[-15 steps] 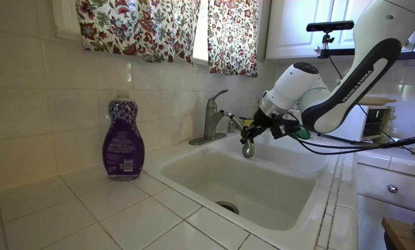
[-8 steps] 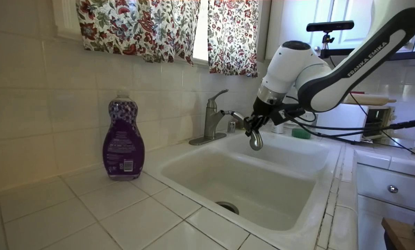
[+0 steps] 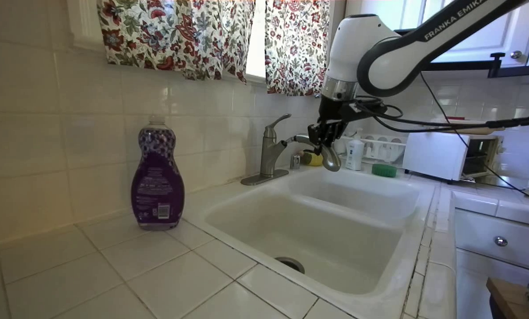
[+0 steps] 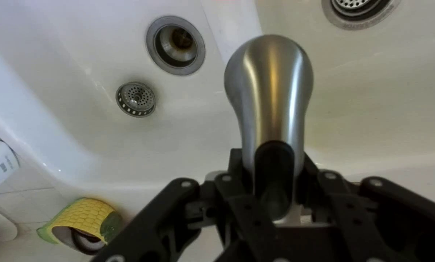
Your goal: Push in the tap faucet
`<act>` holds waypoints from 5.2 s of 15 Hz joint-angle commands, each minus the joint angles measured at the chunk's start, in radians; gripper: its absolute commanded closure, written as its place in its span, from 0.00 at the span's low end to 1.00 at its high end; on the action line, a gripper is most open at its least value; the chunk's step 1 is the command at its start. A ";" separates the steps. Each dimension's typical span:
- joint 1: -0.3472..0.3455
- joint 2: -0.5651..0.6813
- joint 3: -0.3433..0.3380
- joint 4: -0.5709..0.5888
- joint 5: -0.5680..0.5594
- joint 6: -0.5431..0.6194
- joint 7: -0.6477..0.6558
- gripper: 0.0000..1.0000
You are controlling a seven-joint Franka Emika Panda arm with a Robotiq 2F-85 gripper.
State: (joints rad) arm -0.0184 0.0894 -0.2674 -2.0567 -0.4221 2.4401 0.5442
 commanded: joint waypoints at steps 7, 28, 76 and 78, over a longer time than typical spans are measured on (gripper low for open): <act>-0.088 0.205 0.065 0.382 0.281 -0.270 -0.177 0.89; -0.231 0.448 0.071 0.832 0.482 -0.641 -0.404 0.89; -0.148 -0.018 0.048 0.371 0.245 -0.528 -0.554 0.00; -0.146 -0.053 0.062 0.348 0.250 -0.566 -0.536 0.00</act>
State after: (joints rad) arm -0.1674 0.1170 -0.2284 -1.6315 -0.1876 1.9163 -0.0285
